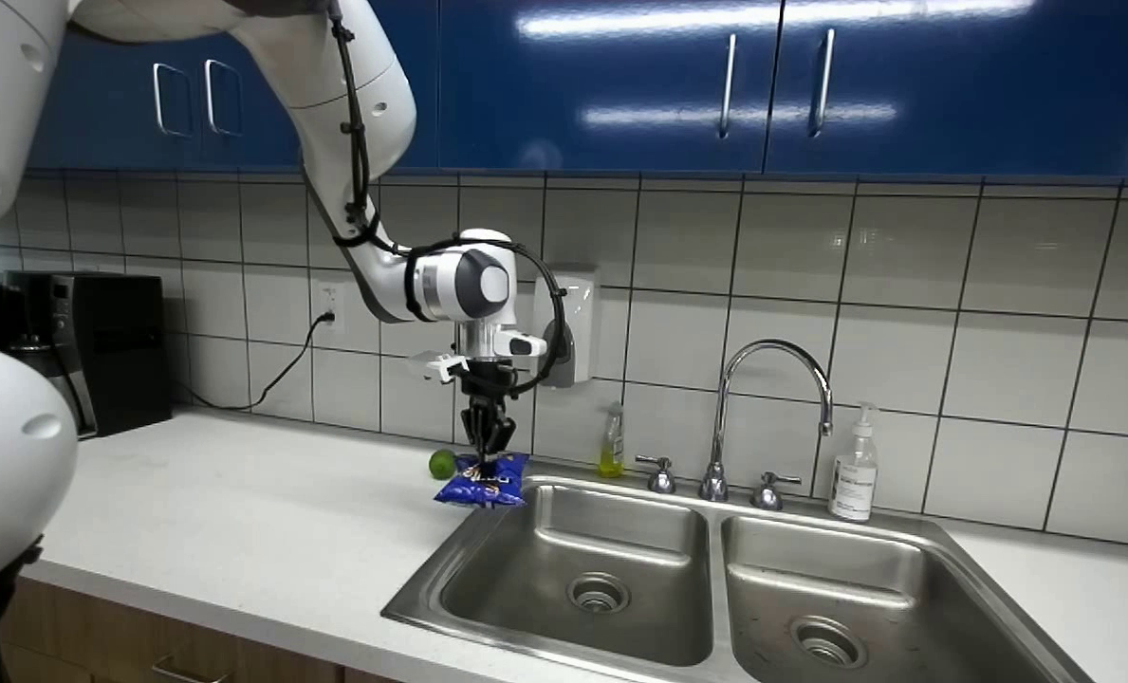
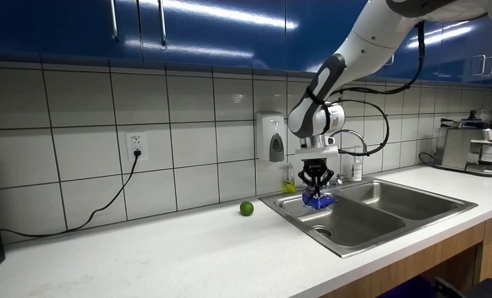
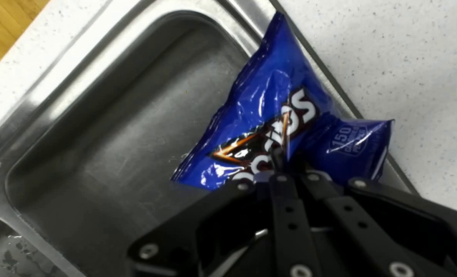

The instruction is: Put the blue snack packet in the left sink

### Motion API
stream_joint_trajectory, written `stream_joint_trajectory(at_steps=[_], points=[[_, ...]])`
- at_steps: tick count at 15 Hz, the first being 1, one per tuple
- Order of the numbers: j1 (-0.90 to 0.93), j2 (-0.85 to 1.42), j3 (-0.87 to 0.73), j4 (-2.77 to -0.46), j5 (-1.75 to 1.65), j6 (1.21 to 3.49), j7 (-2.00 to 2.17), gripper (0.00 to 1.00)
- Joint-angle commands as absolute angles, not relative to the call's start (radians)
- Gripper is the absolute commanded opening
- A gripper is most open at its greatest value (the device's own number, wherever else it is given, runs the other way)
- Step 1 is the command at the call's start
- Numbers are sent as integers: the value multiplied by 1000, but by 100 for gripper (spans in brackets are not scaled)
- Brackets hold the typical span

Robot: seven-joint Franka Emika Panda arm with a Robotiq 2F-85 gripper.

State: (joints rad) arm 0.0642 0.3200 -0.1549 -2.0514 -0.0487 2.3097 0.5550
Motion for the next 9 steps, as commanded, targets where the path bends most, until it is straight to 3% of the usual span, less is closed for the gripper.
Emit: stream_joint_trajectory(at_steps=[1,9], points=[[33,292,-165,-2090,-31,2348,591,0],[-12,347,-227,-2071,-41,2406,637,0]])
